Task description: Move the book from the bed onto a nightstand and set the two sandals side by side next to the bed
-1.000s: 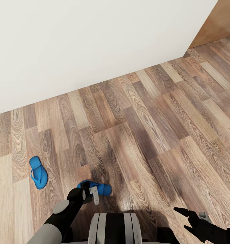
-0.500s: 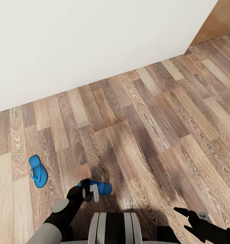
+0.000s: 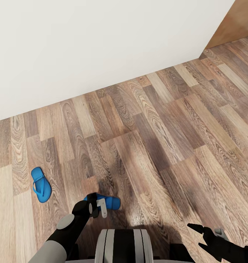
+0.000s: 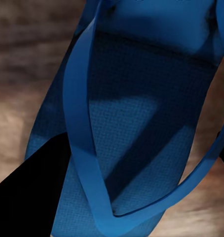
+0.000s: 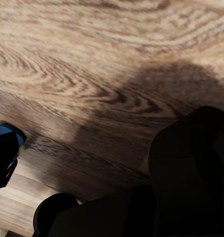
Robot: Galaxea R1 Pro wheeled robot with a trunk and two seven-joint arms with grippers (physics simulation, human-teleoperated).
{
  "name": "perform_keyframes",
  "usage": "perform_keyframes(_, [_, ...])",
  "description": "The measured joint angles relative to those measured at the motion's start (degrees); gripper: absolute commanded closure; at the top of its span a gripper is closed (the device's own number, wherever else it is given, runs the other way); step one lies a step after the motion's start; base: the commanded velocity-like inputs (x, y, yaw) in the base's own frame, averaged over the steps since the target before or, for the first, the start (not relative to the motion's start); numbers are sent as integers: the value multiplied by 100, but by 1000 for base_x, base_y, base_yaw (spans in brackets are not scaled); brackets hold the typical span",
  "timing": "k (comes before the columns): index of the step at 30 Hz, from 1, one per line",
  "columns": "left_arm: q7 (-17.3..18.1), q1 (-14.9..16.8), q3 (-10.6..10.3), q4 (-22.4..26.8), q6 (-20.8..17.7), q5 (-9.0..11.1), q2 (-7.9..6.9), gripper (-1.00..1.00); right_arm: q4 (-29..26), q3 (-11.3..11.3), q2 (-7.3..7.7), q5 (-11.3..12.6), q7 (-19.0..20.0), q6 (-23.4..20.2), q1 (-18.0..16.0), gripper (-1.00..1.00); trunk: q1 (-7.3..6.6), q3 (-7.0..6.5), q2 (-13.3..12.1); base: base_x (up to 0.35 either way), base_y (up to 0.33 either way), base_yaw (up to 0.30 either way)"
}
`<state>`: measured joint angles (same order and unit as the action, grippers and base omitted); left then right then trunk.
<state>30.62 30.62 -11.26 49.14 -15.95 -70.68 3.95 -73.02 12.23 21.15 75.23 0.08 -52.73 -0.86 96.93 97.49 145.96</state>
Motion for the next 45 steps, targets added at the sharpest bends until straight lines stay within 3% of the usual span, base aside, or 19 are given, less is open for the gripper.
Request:
perform_keyframes(16, [5,-1,-8,-117,0,73,3,100,0,1,-4,0,0,0,1,-100,-5,-44,-3,0,0,0])
perform_keyframes(21, [7,-4,-7,-333,-8,83,2,100,0,1,-3,0,0,0,1,-100,-17,-154,-10,0,0,0])
perform_keyframes(34, [7,-4,-7,-330,-9,82,2,100,0,1,-3,-1,0,0,0,-100,-17,-155,-10,0,0,0])
perform_keyframes(45, [11,-4,2,-326,-4,75,-7,100,0,1,-4,0,0,0,2,-100,-45,-398,-24,0,0,0])
